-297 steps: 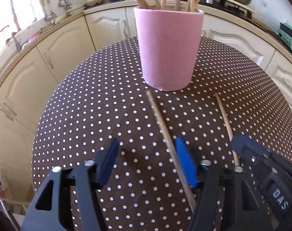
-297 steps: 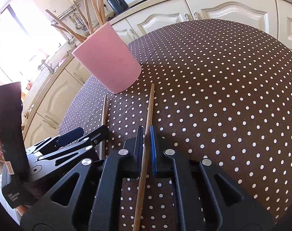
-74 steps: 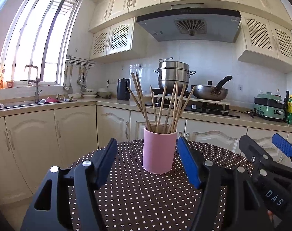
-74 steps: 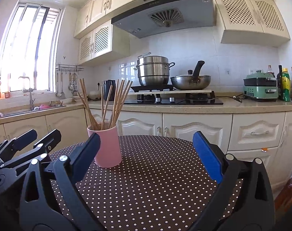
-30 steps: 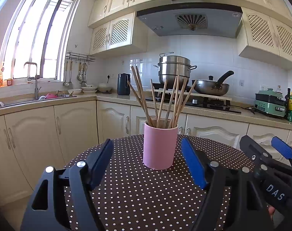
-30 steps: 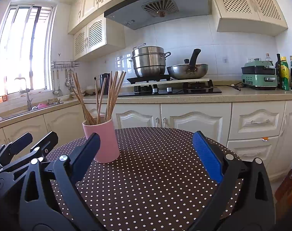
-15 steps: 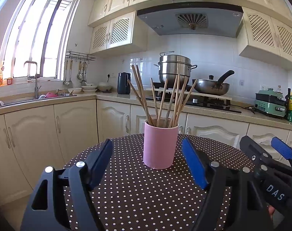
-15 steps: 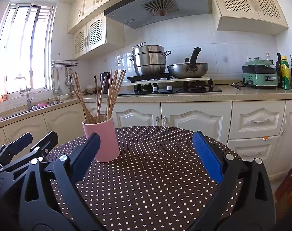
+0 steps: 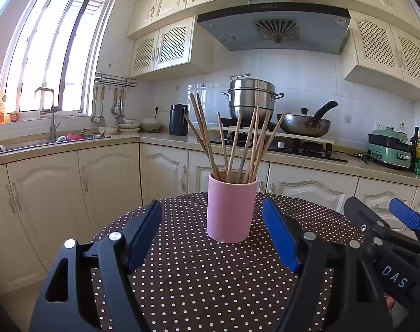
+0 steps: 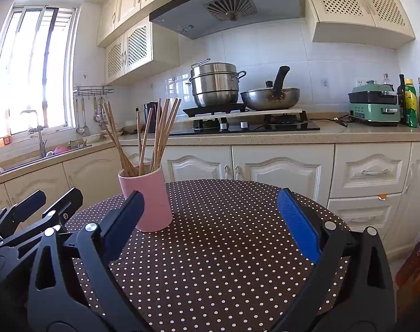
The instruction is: Organize utensils
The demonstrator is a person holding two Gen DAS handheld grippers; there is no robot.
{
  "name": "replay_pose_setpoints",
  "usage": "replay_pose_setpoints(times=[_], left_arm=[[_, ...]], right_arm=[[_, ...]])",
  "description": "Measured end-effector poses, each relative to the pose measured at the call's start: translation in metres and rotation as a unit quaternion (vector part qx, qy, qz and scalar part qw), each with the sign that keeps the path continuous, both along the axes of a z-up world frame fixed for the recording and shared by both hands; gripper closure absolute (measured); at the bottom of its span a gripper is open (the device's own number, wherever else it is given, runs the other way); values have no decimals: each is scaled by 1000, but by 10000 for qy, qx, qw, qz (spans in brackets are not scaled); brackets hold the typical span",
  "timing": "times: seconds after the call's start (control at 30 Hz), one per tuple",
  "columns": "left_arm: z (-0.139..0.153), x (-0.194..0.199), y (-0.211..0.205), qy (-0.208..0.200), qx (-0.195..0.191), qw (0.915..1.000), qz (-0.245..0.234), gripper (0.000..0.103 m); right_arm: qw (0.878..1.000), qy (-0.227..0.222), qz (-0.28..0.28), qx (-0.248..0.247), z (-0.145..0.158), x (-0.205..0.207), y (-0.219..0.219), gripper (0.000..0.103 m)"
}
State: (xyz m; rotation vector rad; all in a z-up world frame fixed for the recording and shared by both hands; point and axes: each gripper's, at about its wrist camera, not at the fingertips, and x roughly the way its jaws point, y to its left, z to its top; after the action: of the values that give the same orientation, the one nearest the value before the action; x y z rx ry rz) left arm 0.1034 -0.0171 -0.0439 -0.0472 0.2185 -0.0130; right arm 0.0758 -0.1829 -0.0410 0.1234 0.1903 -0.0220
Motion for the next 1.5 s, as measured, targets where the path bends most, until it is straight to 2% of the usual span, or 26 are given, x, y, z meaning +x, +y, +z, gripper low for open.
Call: replay_pose_setpoints(times=[1.5], left_arm=[[-3, 5, -1, 179, 11, 9998, 90, 29]], right_arm=[[9997, 237, 34, -5, -3, 7, 8, 8]])
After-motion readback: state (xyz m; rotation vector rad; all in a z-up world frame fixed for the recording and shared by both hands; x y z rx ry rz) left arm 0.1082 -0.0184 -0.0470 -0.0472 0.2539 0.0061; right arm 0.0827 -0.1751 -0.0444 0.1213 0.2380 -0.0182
